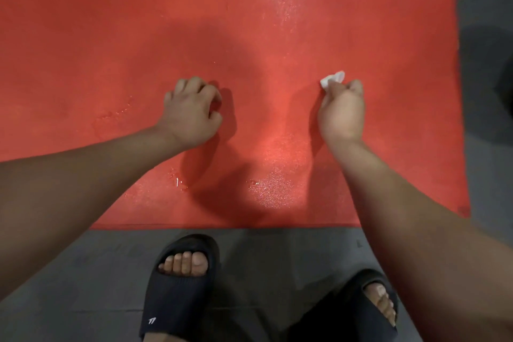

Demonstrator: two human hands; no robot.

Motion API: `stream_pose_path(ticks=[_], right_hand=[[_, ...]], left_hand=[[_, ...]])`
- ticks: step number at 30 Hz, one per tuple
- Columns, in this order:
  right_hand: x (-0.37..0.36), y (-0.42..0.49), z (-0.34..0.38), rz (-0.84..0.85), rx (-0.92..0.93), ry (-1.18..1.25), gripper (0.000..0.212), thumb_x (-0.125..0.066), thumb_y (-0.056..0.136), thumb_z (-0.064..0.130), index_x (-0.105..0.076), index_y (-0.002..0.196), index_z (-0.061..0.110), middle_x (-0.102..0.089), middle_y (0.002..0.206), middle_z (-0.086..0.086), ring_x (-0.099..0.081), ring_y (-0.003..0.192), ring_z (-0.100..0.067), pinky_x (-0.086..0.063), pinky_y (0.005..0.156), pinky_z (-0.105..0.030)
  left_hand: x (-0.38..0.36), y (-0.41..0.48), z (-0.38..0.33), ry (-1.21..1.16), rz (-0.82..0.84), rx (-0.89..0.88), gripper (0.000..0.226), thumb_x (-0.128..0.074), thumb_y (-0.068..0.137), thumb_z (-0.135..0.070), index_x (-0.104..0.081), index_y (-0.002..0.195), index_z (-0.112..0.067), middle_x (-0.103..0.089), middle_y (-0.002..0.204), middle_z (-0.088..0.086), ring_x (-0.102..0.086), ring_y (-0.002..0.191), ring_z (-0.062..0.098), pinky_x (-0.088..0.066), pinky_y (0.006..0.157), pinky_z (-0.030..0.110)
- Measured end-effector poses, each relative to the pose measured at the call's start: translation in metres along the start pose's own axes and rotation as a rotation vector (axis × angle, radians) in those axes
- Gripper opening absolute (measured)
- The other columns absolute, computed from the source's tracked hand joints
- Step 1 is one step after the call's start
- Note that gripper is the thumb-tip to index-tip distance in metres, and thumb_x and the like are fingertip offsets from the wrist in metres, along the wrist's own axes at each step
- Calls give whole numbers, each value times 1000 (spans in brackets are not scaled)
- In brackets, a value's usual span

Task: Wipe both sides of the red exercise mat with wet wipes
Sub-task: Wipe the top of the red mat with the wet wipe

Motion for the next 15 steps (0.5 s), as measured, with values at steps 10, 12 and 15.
stream_pose_path(ticks=[10, 12, 15], right_hand=[[-29, -24, 33, 251, 430, -83, 27, -44, 104, 27, -65, 119, 20, -56, 99, -4, -59, 94, -31, -46, 84, -34], [-21, -4, 28, 109, 184, -37, 32, -41, 105, 24, -70, 116, 17, -58, 100, -8, -61, 90, -32, -46, 83, -30], [-25, -19, 54, 330, 206, -37, 31, -44, 99, 9, -62, 124, 13, -56, 119, -14, -56, 105, -27, -37, 84, -24]], left_hand=[[-6, -7, 4, 29, 25, -6, 50, -64, 81, -26, -54, 130, -26, -40, 146, 3, -32, 137, 29, -32, 107, 52], [-5, -6, 5, 35, 23, 0, 52, -66, 80, -28, -53, 131, -27, -39, 147, 3, -31, 138, 30, -31, 107, 53], [-1, 0, 6, 43, 32, 27, 62, -70, 77, -34, -50, 135, -29, -35, 151, 5, -27, 141, 31, -28, 111, 54]])
Point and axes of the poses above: each hand's wrist, its own y-axis towards the middle knuckle, its own x-axis out of the back of the hand, z = x × y, the point moved 1 cm from there along y, towards the middle knuckle
